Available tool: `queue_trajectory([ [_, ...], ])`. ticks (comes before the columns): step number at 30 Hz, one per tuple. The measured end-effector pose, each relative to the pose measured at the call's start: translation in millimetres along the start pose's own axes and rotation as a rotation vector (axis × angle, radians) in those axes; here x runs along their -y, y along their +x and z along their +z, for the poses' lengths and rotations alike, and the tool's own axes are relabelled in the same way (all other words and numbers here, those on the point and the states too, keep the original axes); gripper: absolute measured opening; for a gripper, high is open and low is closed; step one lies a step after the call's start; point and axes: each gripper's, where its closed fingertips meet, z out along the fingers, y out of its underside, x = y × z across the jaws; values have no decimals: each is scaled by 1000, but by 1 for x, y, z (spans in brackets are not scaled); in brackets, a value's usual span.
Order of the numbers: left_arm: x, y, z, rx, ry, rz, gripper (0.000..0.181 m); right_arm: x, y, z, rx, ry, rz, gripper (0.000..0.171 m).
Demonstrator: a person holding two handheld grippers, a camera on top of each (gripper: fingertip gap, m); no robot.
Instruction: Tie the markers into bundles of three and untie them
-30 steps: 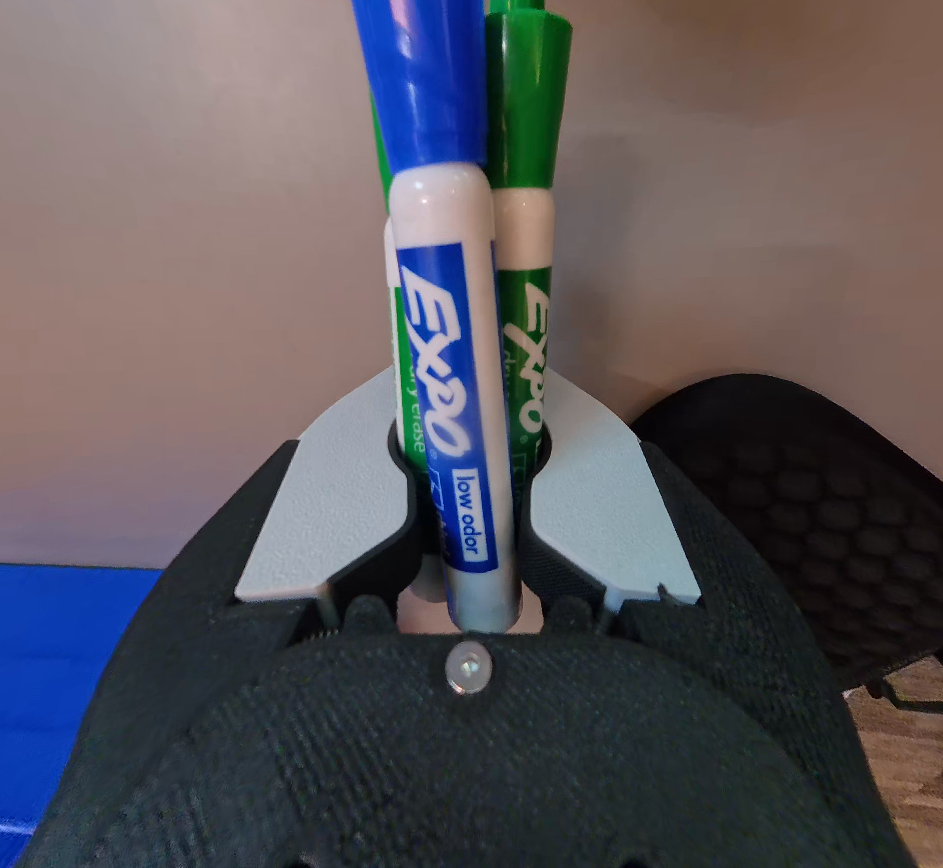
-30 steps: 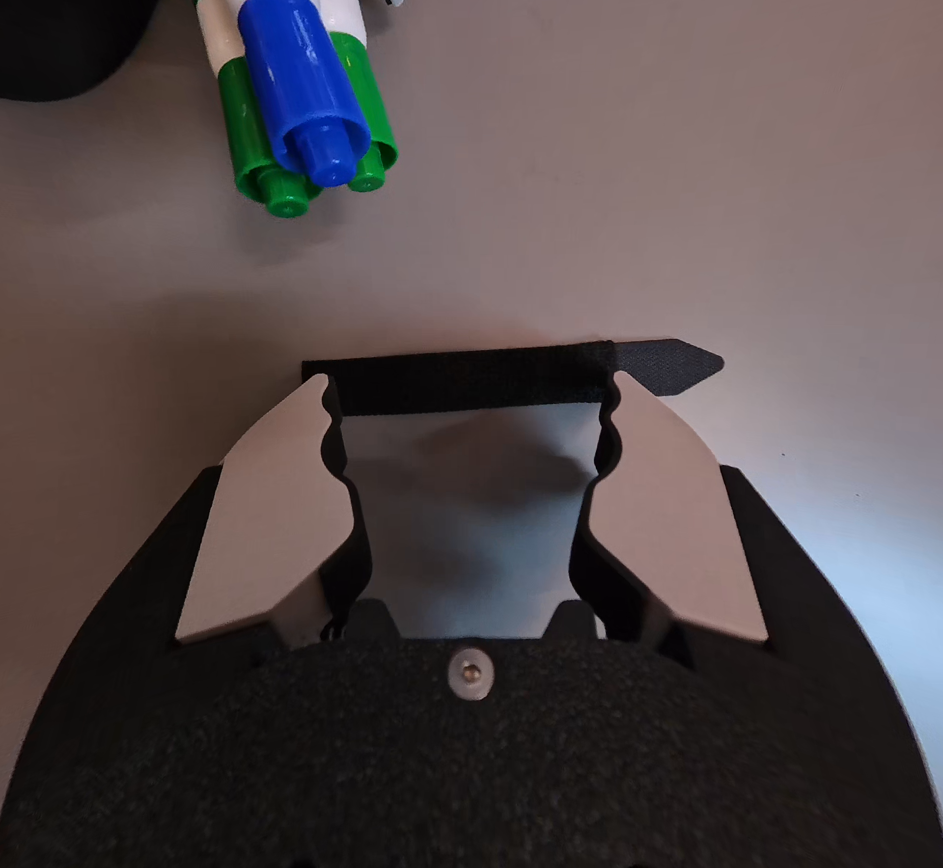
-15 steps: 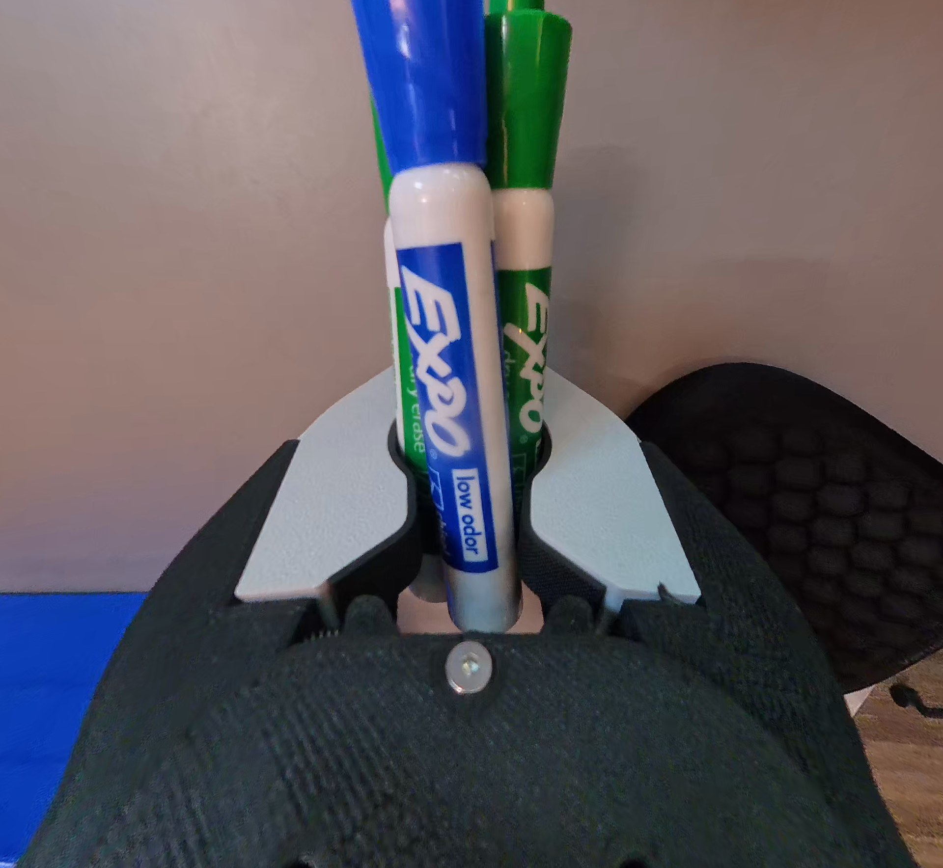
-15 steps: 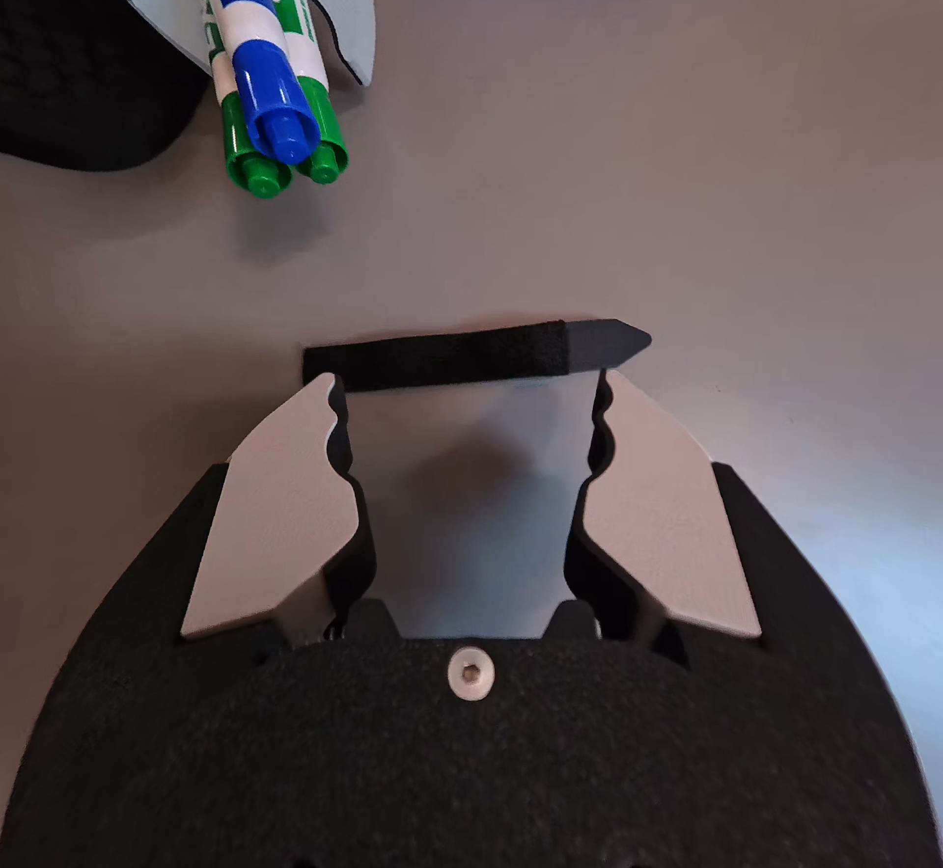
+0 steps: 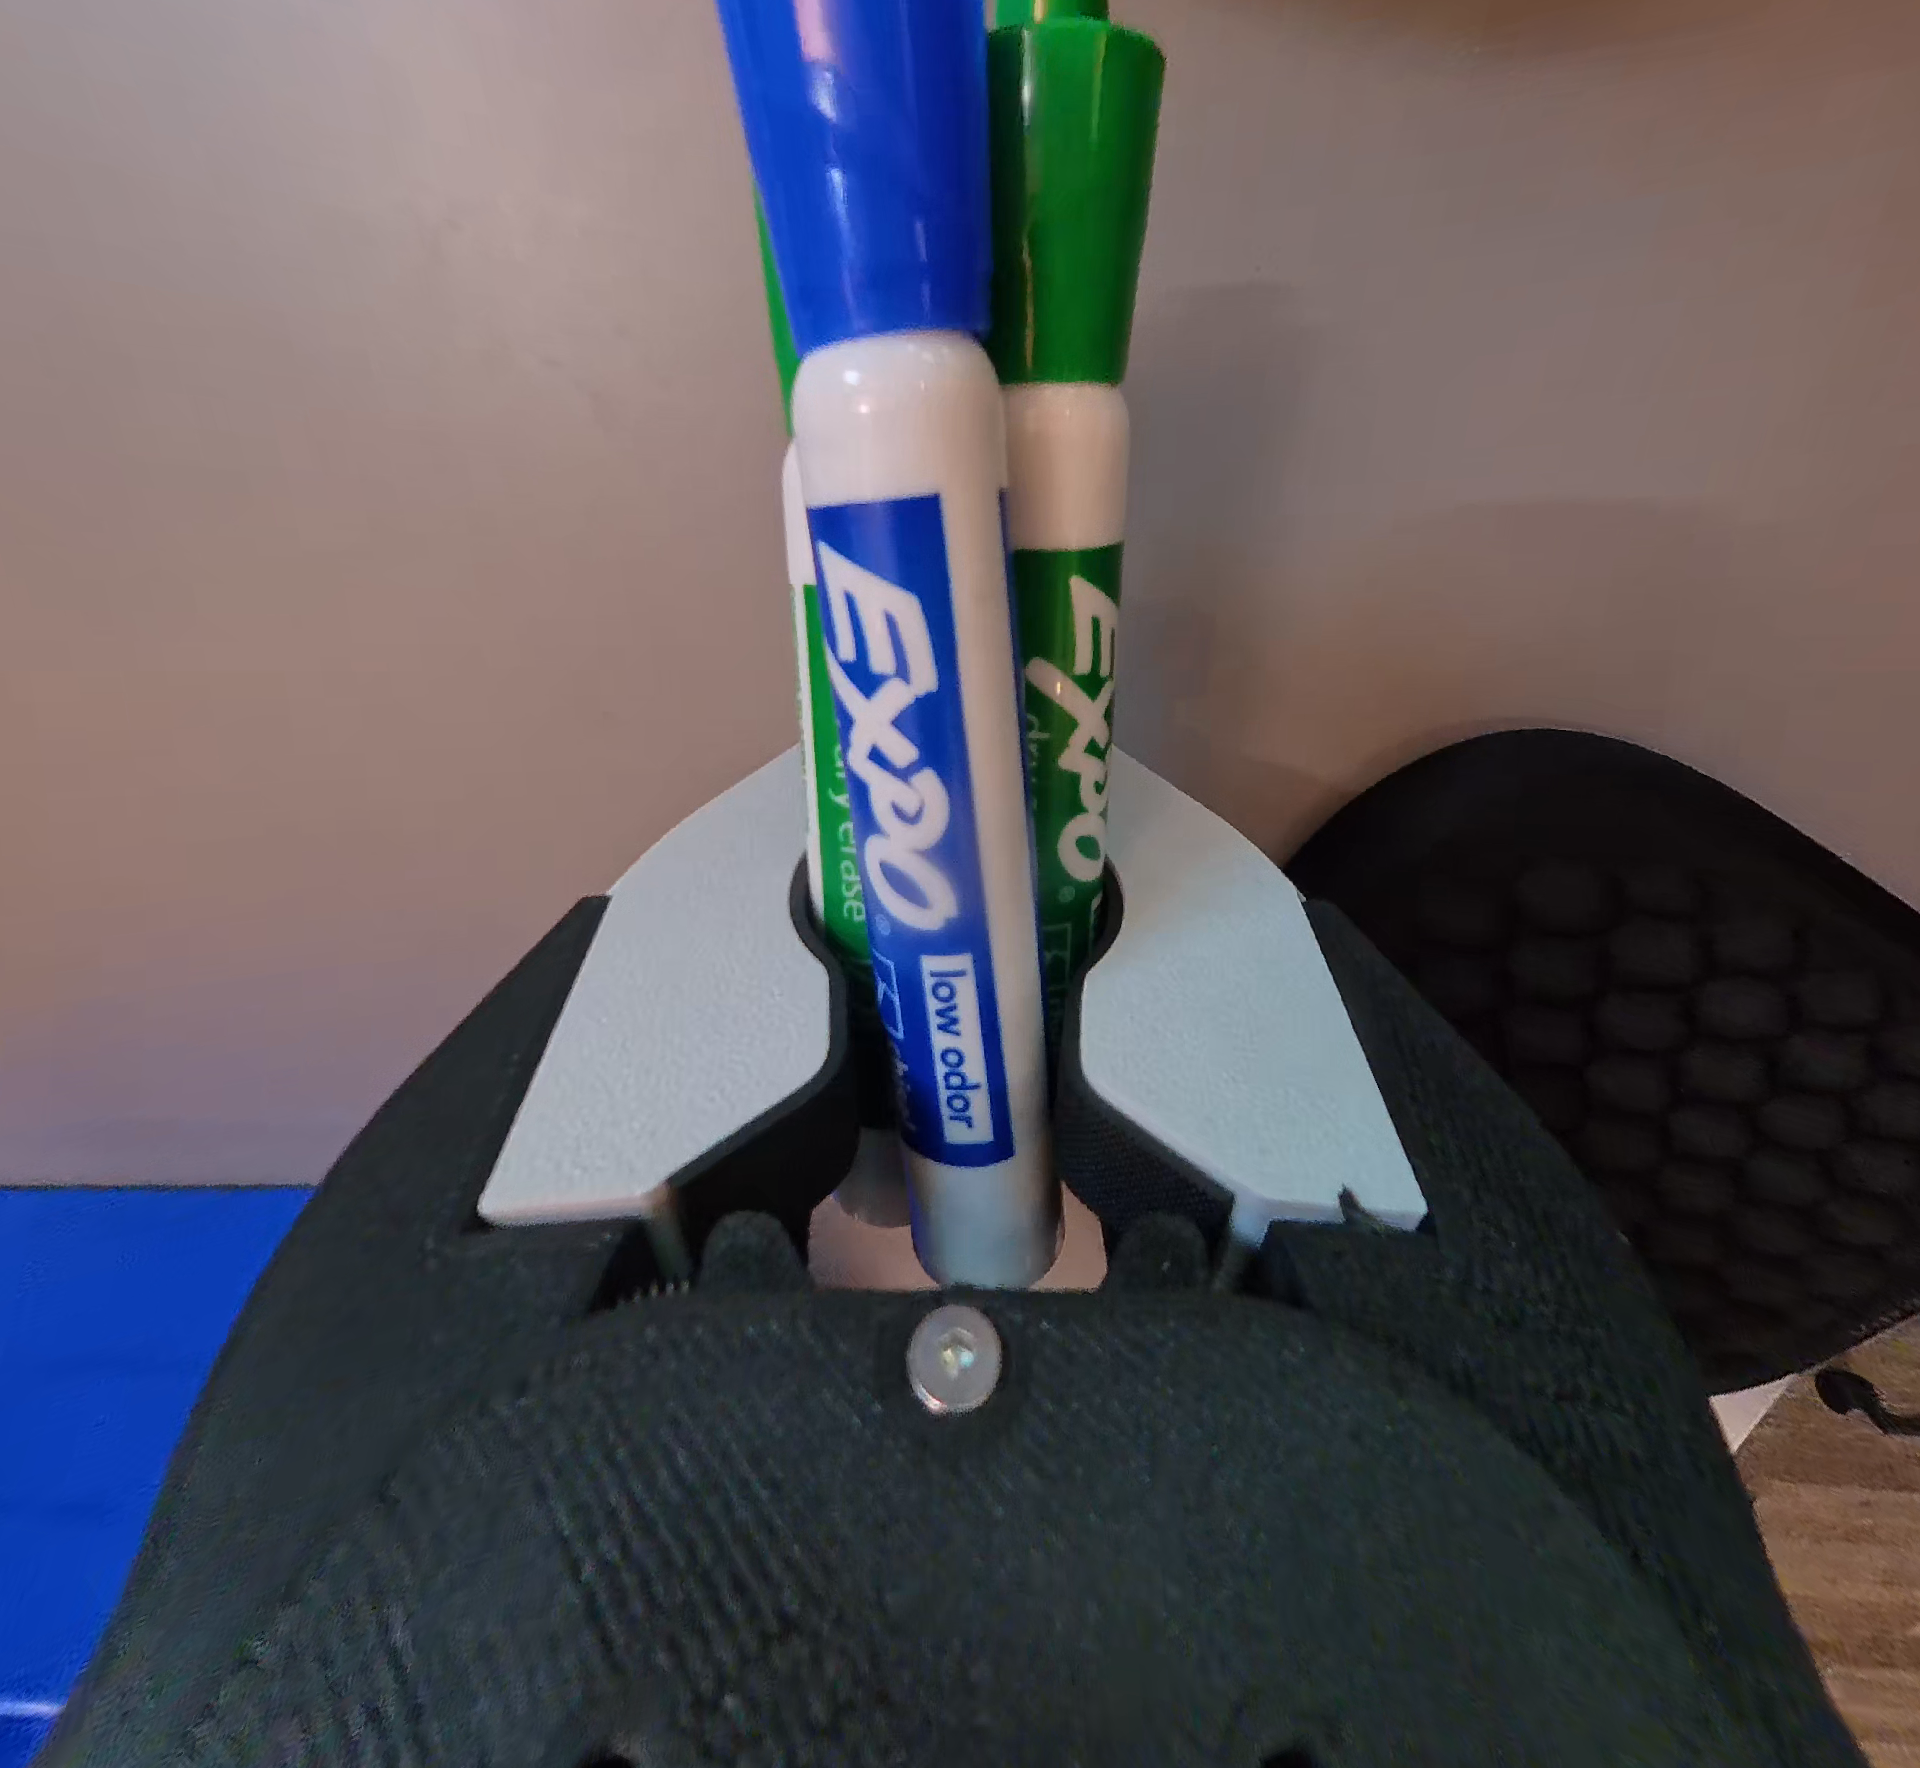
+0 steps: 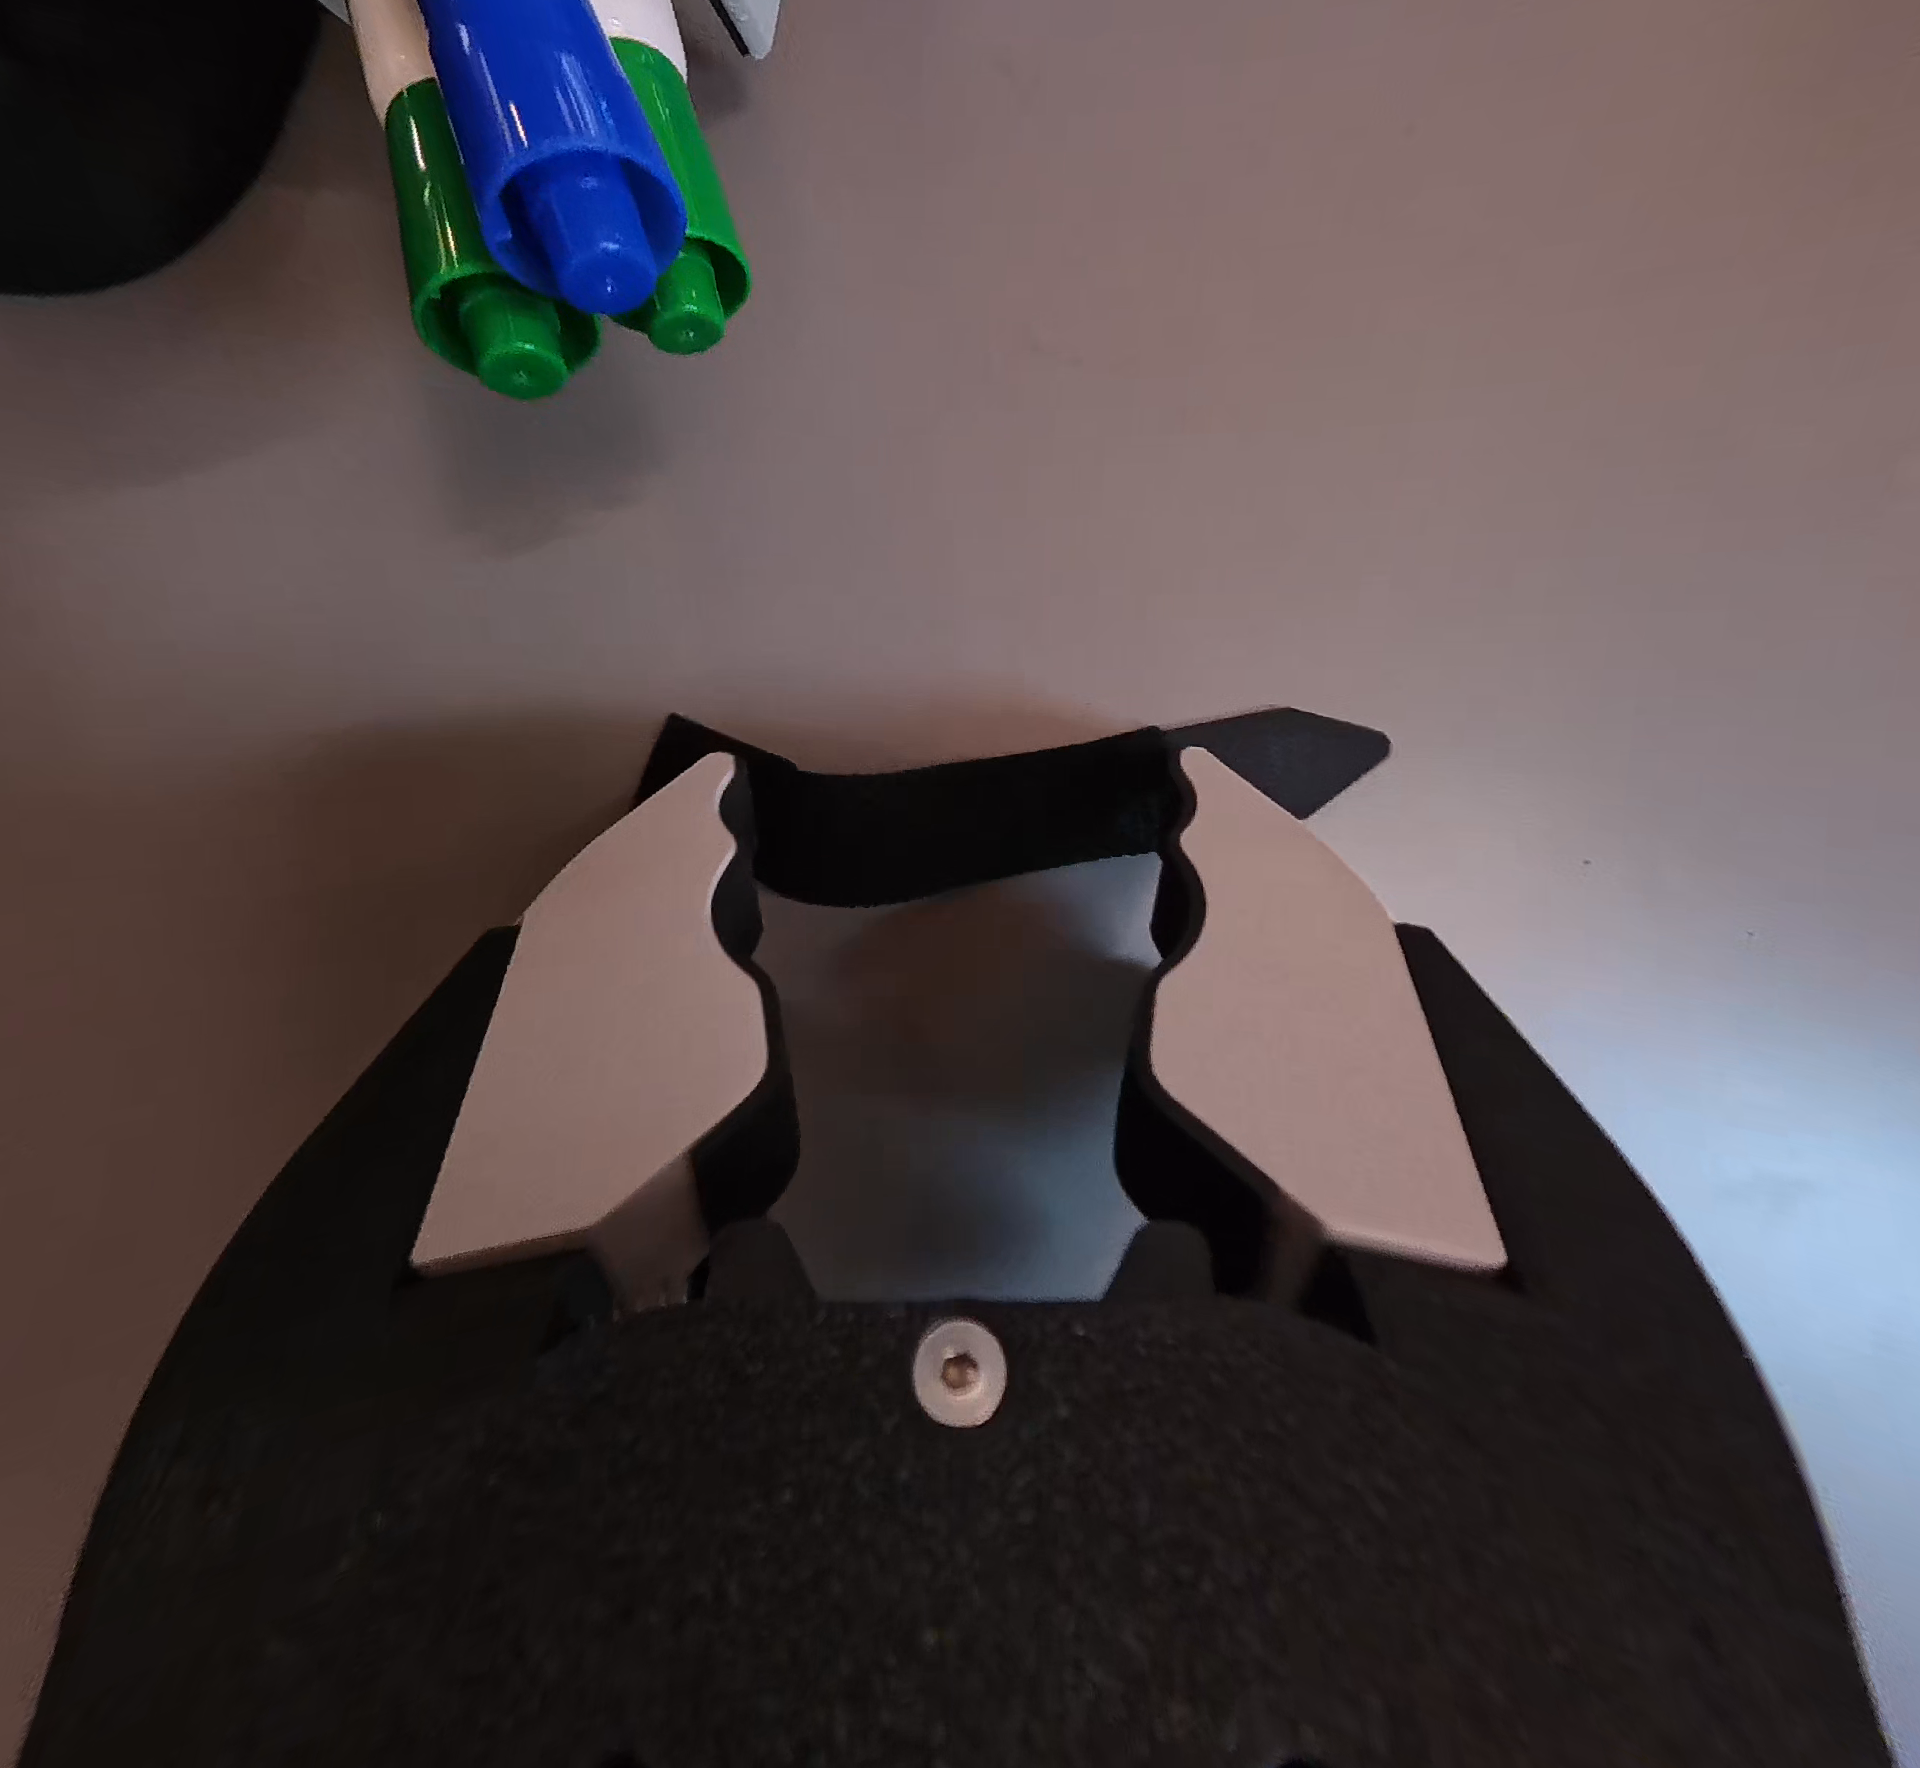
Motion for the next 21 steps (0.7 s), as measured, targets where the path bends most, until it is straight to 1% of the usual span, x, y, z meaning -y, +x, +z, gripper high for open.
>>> queue_trajectory([
  [4,2,0,-4,9,-21,3,43,-5,-1,-5,-22,28,10,65],
  [7,5,1,-7,16,-40,8,43,-9,-2,-12,-39,66,17,51],
  [11,13,3,-10,22,-61,16,43,-17,-6,-23,-45,100,39,51],
  [12,15,3,-10,24,-67,18,43,-18,-5,-26,-56,111,38,53],
  [16,23,3,-13,34,-81,23,43,-14,-1,-38,-77,125,45,77],
  [18,28,3,-14,34,-79,23,43,-12,3,-35,-68,105,59,89],
  [21,33,2,-15,39,-76,16,43,-20,6,-19,-45,15,72,93],
])
